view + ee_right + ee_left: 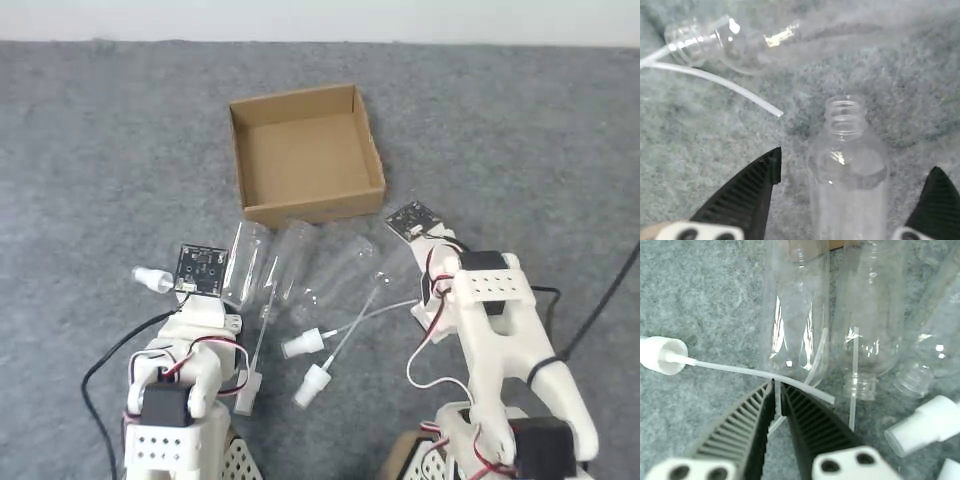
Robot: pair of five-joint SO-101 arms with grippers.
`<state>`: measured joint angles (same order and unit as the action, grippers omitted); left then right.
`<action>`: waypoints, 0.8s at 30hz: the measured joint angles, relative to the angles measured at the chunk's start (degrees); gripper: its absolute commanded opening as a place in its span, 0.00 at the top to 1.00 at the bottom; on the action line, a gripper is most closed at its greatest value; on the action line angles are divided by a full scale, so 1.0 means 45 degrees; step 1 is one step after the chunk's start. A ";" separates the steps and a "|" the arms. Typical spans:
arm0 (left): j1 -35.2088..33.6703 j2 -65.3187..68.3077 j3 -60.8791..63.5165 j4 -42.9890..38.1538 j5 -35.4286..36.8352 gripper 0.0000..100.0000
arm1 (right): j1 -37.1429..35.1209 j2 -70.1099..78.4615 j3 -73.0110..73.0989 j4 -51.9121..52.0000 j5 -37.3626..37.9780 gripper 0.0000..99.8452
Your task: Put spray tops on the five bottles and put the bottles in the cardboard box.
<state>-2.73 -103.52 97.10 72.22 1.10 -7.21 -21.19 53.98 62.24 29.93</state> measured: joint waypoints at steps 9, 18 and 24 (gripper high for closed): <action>0.0000 0.0000 0.0000 0.0000 0.0000 0.98 | 0.0000 -0.0020 0.0117 -0.0039 0.0000 0.74; 0.0000 0.0000 0.0000 0.0000 -0.0020 0.98 | 0.0000 -0.0020 0.0117 -0.0039 0.0078 0.75; 0.0000 0.0000 0.0000 0.0000 -0.0020 0.98 | 0.0000 -0.0020 0.0117 -0.0039 0.0078 0.75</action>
<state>-2.73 -103.52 97.10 72.22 1.01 -7.21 -21.27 54.51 62.07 30.29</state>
